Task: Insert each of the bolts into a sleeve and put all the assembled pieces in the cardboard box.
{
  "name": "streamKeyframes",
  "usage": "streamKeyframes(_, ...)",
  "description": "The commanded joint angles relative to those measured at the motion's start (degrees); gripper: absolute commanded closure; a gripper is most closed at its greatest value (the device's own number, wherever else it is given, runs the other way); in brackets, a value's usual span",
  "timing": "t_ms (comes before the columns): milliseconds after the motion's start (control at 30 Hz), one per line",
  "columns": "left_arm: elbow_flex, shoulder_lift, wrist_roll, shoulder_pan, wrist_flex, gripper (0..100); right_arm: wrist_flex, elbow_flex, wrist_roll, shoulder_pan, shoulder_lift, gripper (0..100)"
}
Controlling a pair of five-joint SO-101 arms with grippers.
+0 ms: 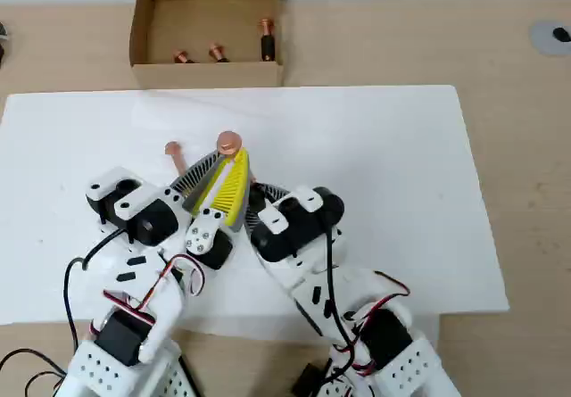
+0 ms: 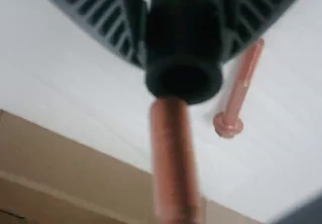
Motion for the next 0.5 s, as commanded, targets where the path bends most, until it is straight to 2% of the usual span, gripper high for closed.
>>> streamKeyframes(0, -0.44, -0.22, -0.18, -0.09, 0.79, 99, -1.85, -0.31, 0.26, -0.40, -5.05, 98.7)
streamKeyframes(300, -9.93, -0.22, 5.80, -0.09, 15.21, 99, -1.85, -0.22, 0.26, -0.40, -5.05, 98.7)
streamKeyframes(467, -10.73, -0.22, 6.59, 1.49, 18.46, 99, -1.85, -0.48, 0.26, -0.31, -5.05, 98.7)
